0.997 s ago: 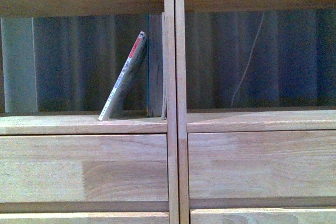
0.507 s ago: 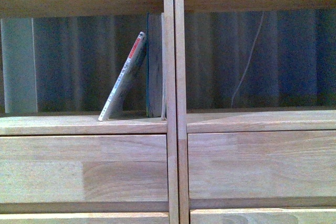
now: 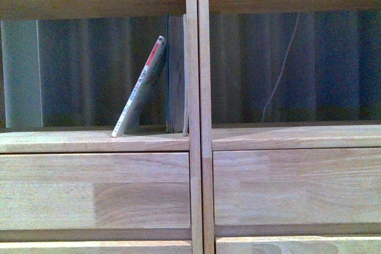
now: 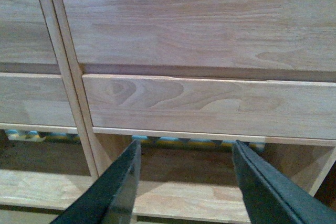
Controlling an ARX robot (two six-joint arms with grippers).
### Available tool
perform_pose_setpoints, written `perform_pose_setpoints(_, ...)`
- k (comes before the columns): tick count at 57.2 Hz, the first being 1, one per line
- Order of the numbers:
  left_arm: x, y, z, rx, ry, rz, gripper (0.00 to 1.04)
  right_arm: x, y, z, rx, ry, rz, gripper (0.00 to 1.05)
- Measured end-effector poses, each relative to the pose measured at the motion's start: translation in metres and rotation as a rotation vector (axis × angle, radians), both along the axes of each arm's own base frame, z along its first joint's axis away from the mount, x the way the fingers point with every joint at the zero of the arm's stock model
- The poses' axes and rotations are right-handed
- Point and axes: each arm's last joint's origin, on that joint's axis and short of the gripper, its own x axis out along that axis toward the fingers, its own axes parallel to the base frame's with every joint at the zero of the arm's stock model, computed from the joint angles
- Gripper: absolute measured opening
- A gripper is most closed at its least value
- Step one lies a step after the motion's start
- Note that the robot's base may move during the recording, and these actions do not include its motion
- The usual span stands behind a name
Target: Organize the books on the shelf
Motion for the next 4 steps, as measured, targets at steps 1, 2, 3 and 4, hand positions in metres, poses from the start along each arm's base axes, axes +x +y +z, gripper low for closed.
perform_pose_setpoints(1,0.0000,0.0000,0.0000,0.000,0.000,0.000,0.41,0.0000,0.0000,0.0000,0.000,0.000,0.000,0.67)
perform_pose_setpoints(2,0.0000,0.0000,0.0000,0.000,0.000,0.000,0.42,0.0000,0.0000,0.0000,0.000,0.000,0.000,0.69)
perform_pose_setpoints(3,0.0000,0.0000,0.0000,0.000,0.000,0.000,0.46,0.0000,0.0000,0.0000,0.000,0.000,0.000,0.72)
perform_pose_setpoints(4,0.0000,0.0000,0.0000,0.000,0.000,0.000,0.49,0.0000,0.0000,0.0000,0.000,0.000,0.000,0.76)
